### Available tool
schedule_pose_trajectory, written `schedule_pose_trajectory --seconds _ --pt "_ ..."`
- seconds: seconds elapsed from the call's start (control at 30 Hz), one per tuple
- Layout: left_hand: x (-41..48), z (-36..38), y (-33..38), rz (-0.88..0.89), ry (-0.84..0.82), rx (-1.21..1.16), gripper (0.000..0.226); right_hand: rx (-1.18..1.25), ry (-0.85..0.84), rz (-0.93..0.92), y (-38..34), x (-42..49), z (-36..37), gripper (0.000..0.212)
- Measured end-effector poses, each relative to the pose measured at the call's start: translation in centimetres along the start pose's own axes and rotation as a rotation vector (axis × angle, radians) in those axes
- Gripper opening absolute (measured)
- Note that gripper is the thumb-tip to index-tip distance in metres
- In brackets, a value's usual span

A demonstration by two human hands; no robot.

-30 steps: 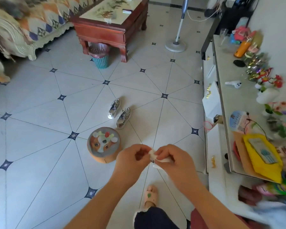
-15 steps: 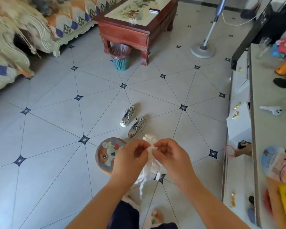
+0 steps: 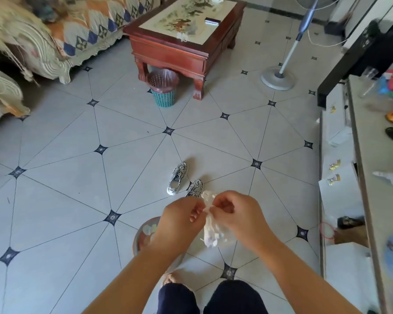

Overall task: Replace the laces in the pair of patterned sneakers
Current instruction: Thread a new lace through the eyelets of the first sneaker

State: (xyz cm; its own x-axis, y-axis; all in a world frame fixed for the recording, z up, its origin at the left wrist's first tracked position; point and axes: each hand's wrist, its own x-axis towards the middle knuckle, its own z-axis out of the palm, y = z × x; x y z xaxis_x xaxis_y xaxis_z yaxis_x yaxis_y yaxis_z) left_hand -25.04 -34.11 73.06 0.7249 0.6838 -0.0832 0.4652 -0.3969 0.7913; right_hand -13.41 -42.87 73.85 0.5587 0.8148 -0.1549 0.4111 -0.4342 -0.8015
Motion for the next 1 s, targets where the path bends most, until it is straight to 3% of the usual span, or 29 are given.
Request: schedule_pose_trajectory --seconds 0.07,0.27,0.37,0.43,0.57,0.67,0.83,1.0 --pt "1.5 -0.6 -0.4 -0.027 0.018 -0.050 0.025 0.157 0.001 0.097 -0.3 1.7 0.4 0.022" --pt "6.6 -1.9 -1.1 -0.146 0.124 -0.249 0.030 0.902 -0.069 0.391 -0.8 7.1 2.3 0.014" --pt "9.6 -2.2 -1.4 -0.226 0.163 -0.345 0.025 1.073 -0.092 0.499 -1.0 10.4 2.6 0.009" --pt "11.9 -2.4 -1.7 -0.239 0.159 -0.353 0.023 0.942 -0.096 0.452 -0.9 13.1 2.0 0.013" --pt "18.2 -2.4 -2.0 -0.134 0.094 -0.132 0.031 0.303 -0.071 0.139 -0.4 19.5 -0.9 0.018" --pt "23.5 -2.0 -1.1 -0.051 0.082 0.017 0.019 0.034 -0.034 -0.035 0.1 24.7 -3.3 0.011" --pt "31.2 -1.2 1.2 -0.042 0.044 0.279 0.023 -0.125 -0.014 -0.138 0.9 31.5 -7.0 0.003" --pt "35.5 -0.3 3.1 -0.073 0.057 0.436 0.019 -0.313 -0.057 -0.153 0.9 35.8 -9.0 0.012"
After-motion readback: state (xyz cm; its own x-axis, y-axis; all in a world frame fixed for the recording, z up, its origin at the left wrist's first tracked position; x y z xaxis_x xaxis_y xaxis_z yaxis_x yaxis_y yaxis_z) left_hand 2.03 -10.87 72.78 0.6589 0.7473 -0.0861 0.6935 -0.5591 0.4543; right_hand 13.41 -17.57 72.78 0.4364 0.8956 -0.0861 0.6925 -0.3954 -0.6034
